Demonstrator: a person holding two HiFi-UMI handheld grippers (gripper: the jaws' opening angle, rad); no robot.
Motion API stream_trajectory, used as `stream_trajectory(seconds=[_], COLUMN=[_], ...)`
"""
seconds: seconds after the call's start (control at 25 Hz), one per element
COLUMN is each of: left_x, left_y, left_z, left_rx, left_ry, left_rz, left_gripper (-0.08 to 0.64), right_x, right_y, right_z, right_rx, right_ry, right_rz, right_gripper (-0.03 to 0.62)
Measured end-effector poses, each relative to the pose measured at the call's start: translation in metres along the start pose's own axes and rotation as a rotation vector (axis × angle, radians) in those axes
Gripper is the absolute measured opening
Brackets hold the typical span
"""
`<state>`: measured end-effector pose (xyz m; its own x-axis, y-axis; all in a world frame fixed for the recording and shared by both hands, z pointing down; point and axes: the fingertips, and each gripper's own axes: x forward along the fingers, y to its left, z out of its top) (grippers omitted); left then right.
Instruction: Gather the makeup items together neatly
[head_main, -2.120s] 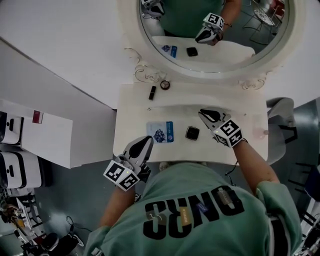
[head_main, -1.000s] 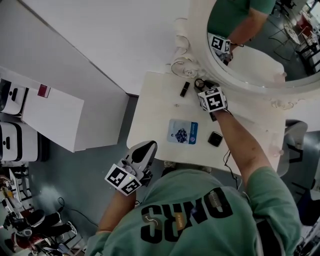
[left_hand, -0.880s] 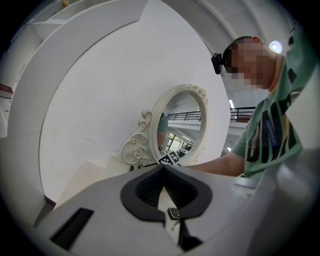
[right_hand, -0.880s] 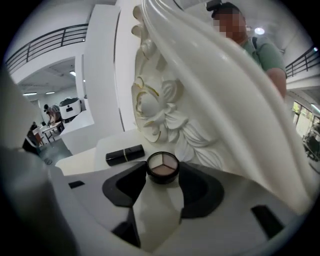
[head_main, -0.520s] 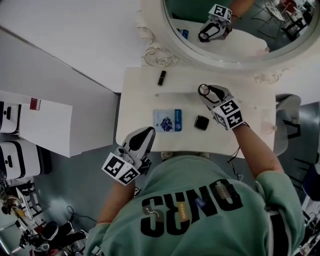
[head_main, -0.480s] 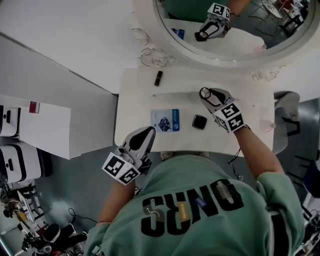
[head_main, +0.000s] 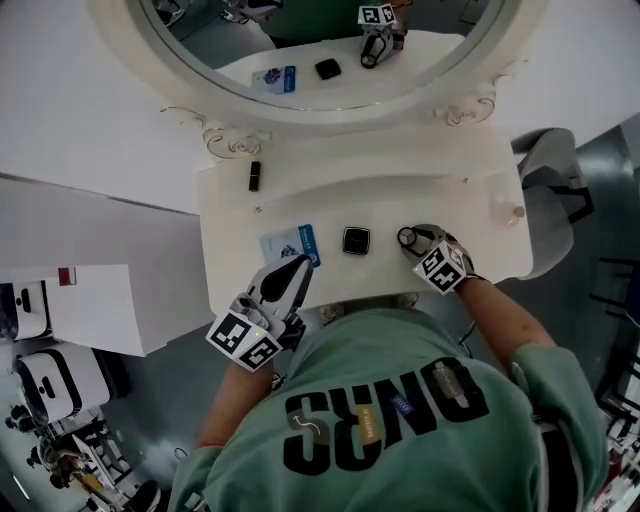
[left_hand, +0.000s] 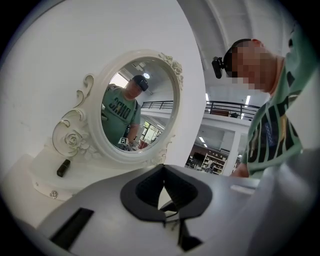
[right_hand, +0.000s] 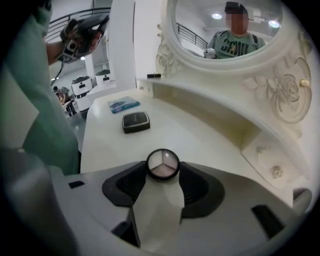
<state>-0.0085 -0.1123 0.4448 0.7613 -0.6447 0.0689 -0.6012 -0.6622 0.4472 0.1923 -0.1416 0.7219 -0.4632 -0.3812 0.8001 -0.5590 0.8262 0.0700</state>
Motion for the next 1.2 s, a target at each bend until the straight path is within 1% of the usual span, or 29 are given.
stream_trajectory(seconds=[0.08, 0.24, 0.28, 0.32, 0.4, 0.48, 0.56, 0.68, 0.8, 0.88, 1.0, 1.12, 1.2], left_x=[0.006, 0.008, 0.007, 0.005, -0.001, -0.009, -0.020, -0.045, -0.079, -0.103, -0.139, -0.177, -0.201], left_y=[-0.005, -0.011, -0.011, -0.012, -0.011, -0.006, -0.002, 0.006, 0.021, 0.032, 0.050, 0.065, 0.074], left_z=[-0.003, -0.005, -0.004, -0.004, -0.001, 0.003, 0.006, 0.011, 0.015, 0.016, 0.015, 0.012, 0.008], left_rx=[0.003, 0.008, 0.009, 0.009, 0.010, 0.012, 0.010, 0.008, -0.003, -0.014, -0.029, -0.046, -0.056], left_ry=[0.008, 0.010, 0.008, 0.003, -0.012, -0.031, -0.052, -0.088, -0.122, -0.145, -0.171, -0.193, -0.204], left_rz=[-0.004, -0.001, 0.002, 0.005, 0.012, 0.026, 0.047, 0.086, 0.144, 0.188, 0.254, 0.318, 0.360], left_gripper=[0.008, 0.008, 0.008, 0.008, 0.008, 0.008, 0.008, 0.008, 0.008, 0.008, 0.008, 0.008, 0.008], right_x=[0.003, 0.002, 0.000, -0.004, -0.014, -0.026, -0.036, -0.041, -0.029, -0.009, 0.035, 0.086, 0.116], right_y=[0.002, 0.001, 0.002, 0.001, -0.006, -0.020, -0.032, -0.035, -0.020, -0.002, 0.026, 0.043, 0.050], right_z=[-0.008, -0.006, -0.004, 0.002, 0.023, 0.059, 0.103, 0.175, 0.249, 0.293, 0.343, 0.370, 0.377], right_rx=[-0.014, -0.026, -0.023, -0.008, 0.053, 0.107, 0.120, 0.080, -0.009, -0.079, -0.158, -0.174, -0.202], right_ry=[-0.011, -0.004, -0.010, -0.027, -0.094, -0.183, -0.267, -0.356, -0.410, -0.419, -0.382, -0.315, -0.259], right_rz=[0.000, 0.014, 0.021, 0.027, 0.026, 0.013, 0.009, 0.031, 0.075, 0.127, 0.211, 0.261, 0.268], right_gripper=[0.202, 0.210, 0.238, 0.250, 0.253, 0.253, 0.253, 0.253, 0.257, 0.271, 0.299, 0.322, 0.342])
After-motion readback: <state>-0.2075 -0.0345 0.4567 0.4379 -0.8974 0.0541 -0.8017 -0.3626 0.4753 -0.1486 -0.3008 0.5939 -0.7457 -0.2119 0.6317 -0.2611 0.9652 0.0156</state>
